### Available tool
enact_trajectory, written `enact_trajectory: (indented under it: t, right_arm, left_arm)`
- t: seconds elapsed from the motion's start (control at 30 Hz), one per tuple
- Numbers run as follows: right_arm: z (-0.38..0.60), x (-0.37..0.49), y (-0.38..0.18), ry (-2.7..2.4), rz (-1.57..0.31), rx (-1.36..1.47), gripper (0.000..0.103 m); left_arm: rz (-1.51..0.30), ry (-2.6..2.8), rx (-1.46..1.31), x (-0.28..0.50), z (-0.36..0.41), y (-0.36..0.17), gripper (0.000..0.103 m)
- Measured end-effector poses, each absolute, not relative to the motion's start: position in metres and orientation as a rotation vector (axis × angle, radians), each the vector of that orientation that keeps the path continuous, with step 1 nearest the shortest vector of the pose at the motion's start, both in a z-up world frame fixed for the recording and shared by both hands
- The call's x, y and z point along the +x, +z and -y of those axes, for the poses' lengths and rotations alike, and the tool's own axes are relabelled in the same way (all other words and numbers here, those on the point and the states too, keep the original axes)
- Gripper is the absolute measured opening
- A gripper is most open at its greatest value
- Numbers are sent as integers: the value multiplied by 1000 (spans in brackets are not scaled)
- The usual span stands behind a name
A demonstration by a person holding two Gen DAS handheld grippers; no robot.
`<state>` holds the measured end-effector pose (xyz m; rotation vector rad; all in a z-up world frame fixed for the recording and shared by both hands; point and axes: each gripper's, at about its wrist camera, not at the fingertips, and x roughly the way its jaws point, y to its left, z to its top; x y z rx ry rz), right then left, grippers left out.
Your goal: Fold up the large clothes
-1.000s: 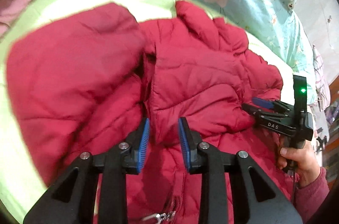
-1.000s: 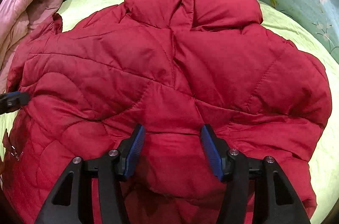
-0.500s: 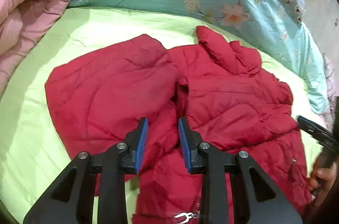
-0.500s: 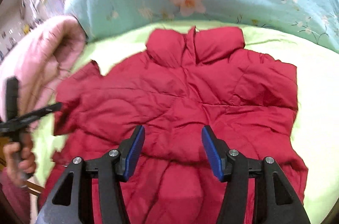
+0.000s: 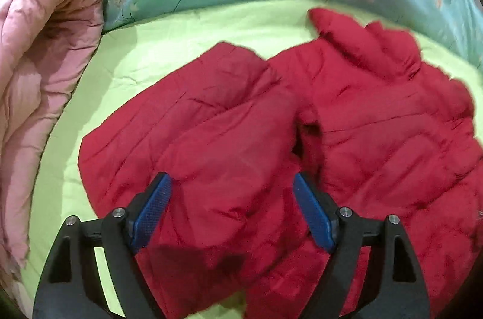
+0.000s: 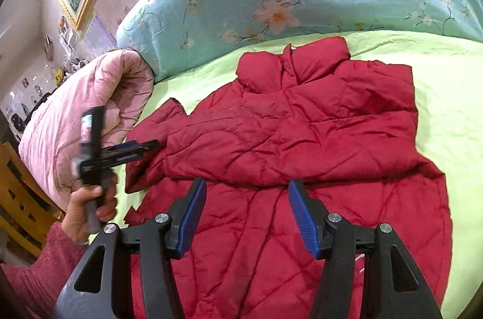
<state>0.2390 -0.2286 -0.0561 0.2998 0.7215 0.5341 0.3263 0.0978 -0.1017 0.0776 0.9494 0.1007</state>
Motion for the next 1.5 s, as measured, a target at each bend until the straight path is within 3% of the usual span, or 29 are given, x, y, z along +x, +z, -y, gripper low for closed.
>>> enact_trajectory:
  t: [0.13,0.17,0.2,0.23,0.27,0.33,0.63,1.07,1.23,1.5]
  right_arm:
    - [228,238,-59,528,-728,307,59]
    - [227,238,-60,526,-734,307,59]
    - [227,239,-62,525,-738,305,59]
    - [226,239,-62,524,-742,306,59]
    - [226,239,-63,524,-744,309,59]
    - [225,239,-64,523,-744,308,59]
    - [222,240,-60,537,-721,320,59]
    - [246,238,-57,499,-699,361,59]
    - [267,240,-58,485,-690,417,59]
    - [302,246,-55,440,-664,492,59]
  left_arm:
    - [-958,97,44,342,-106,-108,83]
    - [-953,91,16,345,-110,-108,77]
    - [-951,84,-7,347,-112,-108,66]
    - [-957,58,-53,348,-118,-108,38]
    - [-961,36,-98,349,-124,-107,23]
    - [-937,17,-182,345,-135,-101,12]
    - [-818,-17,-346,314,-151,-68,10]
    - [-642,-152,-382,286,-112,3,10]
    - [-591,-245,-330,287,-69,27,9]
    - [-620,-384,-259,304,20,17,9]
